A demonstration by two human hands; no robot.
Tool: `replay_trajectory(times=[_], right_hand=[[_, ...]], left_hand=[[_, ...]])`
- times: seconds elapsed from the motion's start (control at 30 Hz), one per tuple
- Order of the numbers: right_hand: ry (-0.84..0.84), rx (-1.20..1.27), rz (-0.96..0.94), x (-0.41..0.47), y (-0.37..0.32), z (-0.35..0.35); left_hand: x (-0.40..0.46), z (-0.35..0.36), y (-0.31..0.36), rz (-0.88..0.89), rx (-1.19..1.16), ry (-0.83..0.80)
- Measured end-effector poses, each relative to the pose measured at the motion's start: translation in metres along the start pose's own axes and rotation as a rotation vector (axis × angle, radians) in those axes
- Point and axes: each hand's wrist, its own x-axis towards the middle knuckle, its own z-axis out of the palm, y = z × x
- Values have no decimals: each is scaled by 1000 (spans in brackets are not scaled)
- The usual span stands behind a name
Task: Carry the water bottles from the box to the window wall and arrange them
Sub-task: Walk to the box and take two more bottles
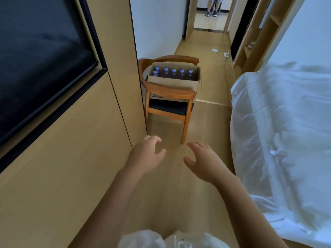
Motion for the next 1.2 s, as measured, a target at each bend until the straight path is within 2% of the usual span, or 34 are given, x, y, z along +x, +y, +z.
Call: replay_trajectory(times=[0.33,0.73,1.03,1.2], right_hand=[[-24,19,-3,140,50,-21],[86,63,81,361,71,-90],[17,153,130,471,101,-99],[56,162,189,547,129,-107]], left_hand=[[157,16,3,-11,-60,-25],[419,-15,14,149,-97,-31],[522,-1,-1,103,-79,-107],[582,8,5,80,-80,-103]])
